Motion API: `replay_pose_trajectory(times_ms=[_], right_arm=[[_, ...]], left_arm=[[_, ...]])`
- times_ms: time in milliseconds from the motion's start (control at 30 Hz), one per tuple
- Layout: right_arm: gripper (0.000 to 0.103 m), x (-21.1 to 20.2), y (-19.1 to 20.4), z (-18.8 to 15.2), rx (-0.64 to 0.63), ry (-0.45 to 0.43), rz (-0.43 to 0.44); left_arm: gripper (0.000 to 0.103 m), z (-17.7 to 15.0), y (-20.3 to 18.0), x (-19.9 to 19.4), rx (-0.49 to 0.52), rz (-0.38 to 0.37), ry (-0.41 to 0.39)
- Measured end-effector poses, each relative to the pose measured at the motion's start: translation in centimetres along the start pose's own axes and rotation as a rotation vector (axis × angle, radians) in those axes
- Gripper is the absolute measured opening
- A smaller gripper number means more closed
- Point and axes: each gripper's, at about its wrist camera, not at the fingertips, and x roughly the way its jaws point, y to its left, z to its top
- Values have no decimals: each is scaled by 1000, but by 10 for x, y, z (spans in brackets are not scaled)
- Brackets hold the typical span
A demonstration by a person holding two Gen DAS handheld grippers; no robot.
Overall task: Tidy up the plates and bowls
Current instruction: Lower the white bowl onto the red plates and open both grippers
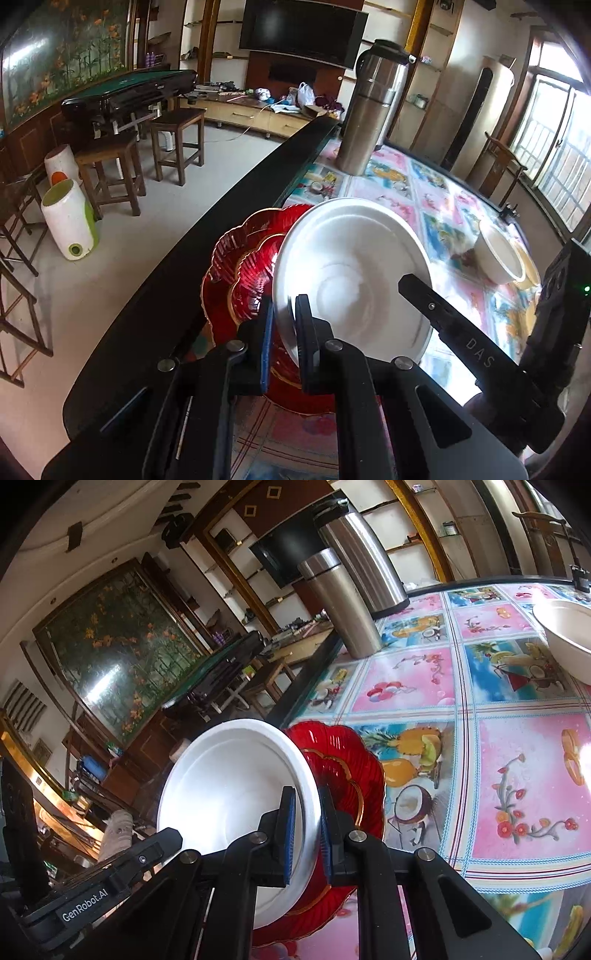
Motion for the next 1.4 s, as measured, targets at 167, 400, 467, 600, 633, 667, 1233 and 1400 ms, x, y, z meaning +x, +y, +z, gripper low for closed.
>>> replay_pose_trajectory(times_ms=[167, 400, 467, 600, 633, 667, 1233, 1400], right_arm=[[14, 6, 0, -3, -11, 26, -26], [16, 8, 2, -6, -31, 37, -45], [27, 8, 2, -5, -30, 33, -46], [48, 4, 4, -6, -33, 21, -8], [52, 3, 6, -6, -45, 16, -9], [55, 3, 7, -7, -52, 14, -9], [73, -9, -3, -3, 14, -26, 34], [73, -14, -5, -3, 20, -41, 27]], left_arm=[[10, -5, -1, 12, 6, 35, 33], [12, -10, -4, 19, 41, 94, 41], [14, -11, -6, 22, 57, 116, 50], [45, -13, -7, 27, 68, 138, 54], [47, -14, -7, 26, 68, 131, 49], [47, -14, -8, 25, 69, 136, 48], [65, -8, -6, -3, 68, 225, -69], [71, -6, -4, -13, 60, 221, -98]])
